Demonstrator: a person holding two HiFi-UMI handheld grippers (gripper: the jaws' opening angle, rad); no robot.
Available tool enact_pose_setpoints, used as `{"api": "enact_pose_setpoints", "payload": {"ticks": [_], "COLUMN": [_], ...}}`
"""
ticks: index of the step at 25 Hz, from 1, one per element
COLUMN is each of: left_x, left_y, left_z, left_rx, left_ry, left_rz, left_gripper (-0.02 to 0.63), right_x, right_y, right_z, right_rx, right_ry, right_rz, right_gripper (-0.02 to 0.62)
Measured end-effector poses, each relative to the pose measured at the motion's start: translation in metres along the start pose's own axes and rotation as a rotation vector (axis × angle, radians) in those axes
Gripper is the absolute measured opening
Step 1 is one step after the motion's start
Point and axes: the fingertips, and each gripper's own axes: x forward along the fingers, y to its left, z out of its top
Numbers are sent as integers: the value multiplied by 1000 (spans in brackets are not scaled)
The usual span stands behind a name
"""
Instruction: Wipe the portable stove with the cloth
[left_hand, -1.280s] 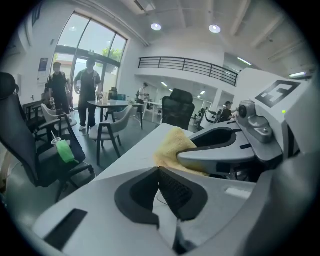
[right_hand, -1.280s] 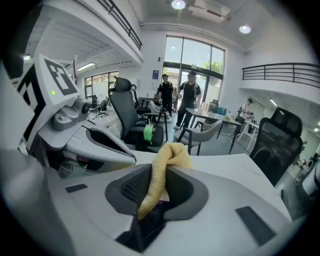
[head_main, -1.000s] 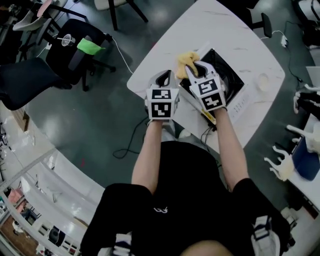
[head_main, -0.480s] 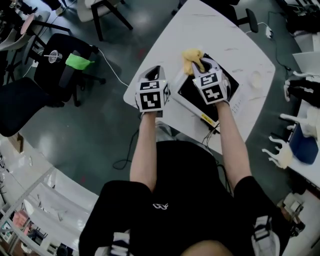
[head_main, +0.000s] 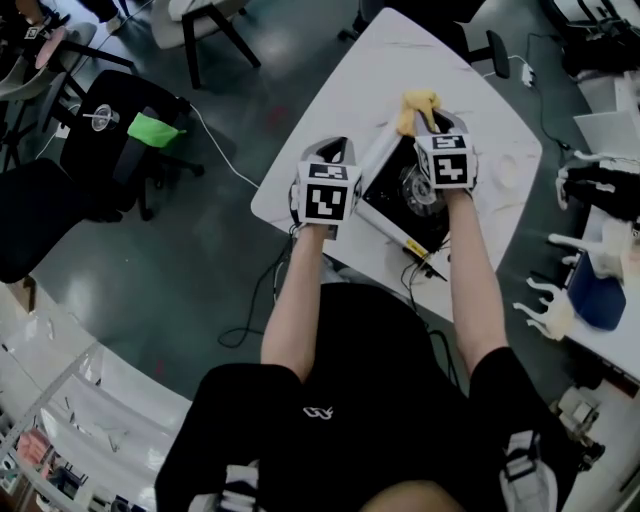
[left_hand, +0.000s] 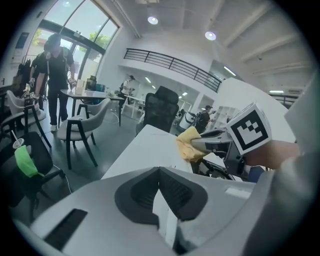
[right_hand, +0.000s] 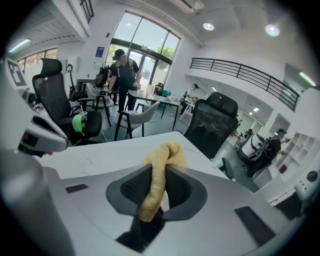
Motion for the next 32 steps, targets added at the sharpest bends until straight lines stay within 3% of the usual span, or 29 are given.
{"api": "enact_pose_setpoints", "payload": {"ticks": [9,11,15,19,23,27,32], "left_x": [8,9,11,14,15,17,18], "left_y": [9,10,4,-9,-14,-15,-25], "left_z": [9,7,11,12,10,6,8], "left_rx": [-35,-33,-16,-14,8,16,34], "left_ry": [17,25,19,26,39,43,46], "left_rz": [-8,-6,-14,-44,-35,-38,-48], "left_gripper": [-8,-8,-8,-8,-7,-8,-8], "right_x": [-23,-27,-31,-40,-50,-69,-104], "right_y": [-49,-55,-49,-51,-68,-90,-109], "right_z": [-23,-36,-66,-83,-90,-120,-140], "right_rx": [401,383,234,176,103,130,246], "right_ry": [-109,-84,13,36,65,95,35], "right_rz": [-73,-89,-63,-46,-96,-162,-280], "right_gripper": [60,57,57,55,55,55,55]}}
